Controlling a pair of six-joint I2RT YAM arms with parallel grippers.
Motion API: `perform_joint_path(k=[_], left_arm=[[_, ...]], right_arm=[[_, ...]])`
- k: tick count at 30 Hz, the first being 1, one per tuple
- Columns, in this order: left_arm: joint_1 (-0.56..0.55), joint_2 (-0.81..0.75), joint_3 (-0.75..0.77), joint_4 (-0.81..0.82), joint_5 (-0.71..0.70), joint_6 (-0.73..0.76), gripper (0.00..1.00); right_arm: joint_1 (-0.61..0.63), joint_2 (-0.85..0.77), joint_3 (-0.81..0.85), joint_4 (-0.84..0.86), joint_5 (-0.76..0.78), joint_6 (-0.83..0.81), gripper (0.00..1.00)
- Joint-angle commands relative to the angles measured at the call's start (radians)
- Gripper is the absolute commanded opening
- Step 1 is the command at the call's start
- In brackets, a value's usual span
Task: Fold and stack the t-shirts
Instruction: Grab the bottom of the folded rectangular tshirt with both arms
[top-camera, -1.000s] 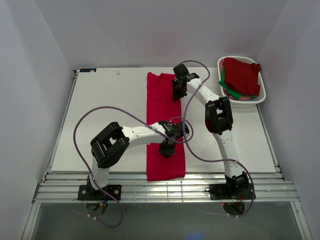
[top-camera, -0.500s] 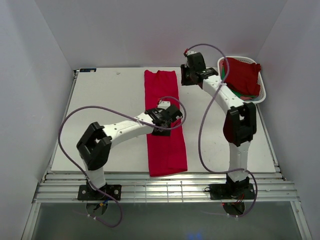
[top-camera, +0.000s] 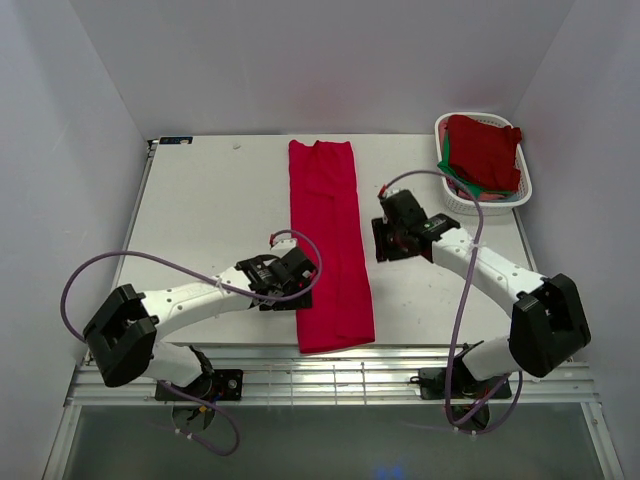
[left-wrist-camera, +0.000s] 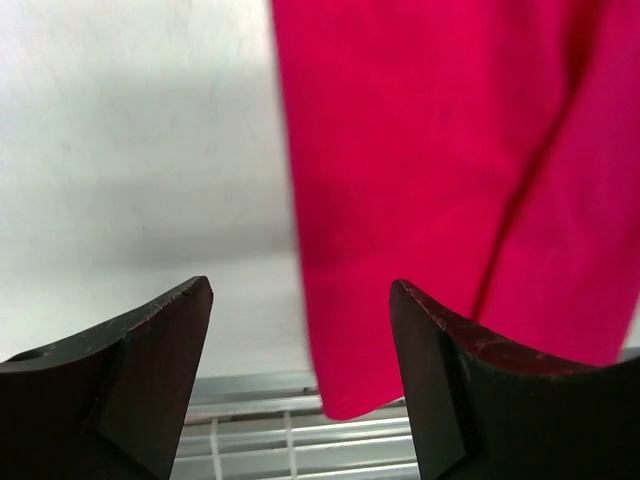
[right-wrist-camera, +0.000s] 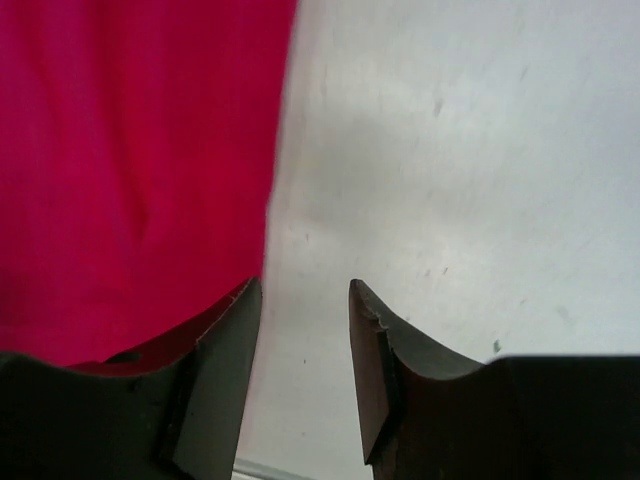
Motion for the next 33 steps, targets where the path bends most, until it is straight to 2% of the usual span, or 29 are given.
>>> perform_joint_path(k=[1,5,11,19,29,33], left_arm=[[-0.005,-0.150,-0.099,0.138,0.093,-0.038,0.83],[-0.007,-0.248,-0.208,0.204,0.110,-0.039,0.84],[-0.005,-0.319,-0.345,0.312,0.206,-0.087,0.85],[-0.007,-0.282,-0.449,0.419,0.304,-0.130,0.85],[-0.010,-0.270,-0.510,0.507,0.321,-0.167,0.85],[-0.014,-0.258,-0.516,0.478,0.323,-0.185,0.84]], right_arm=[[0.045,-0.104,-0.158,-0.040,-0.028,0.108,0.48],[0.054,-0.198,-0.286,-0.014,-0.047,0.163,0.54],[0.076,-0.239,-0.406,0.044,-0.157,0.231,0.55],[0.166,-0.258,-0.590,0.158,-0.236,0.354,0.57],[0.220,-0.256,-0.645,0.234,-0.254,0.435,0.56],[0.240,-0.242,-0.624,0.218,-0.240,0.444,0.56]])
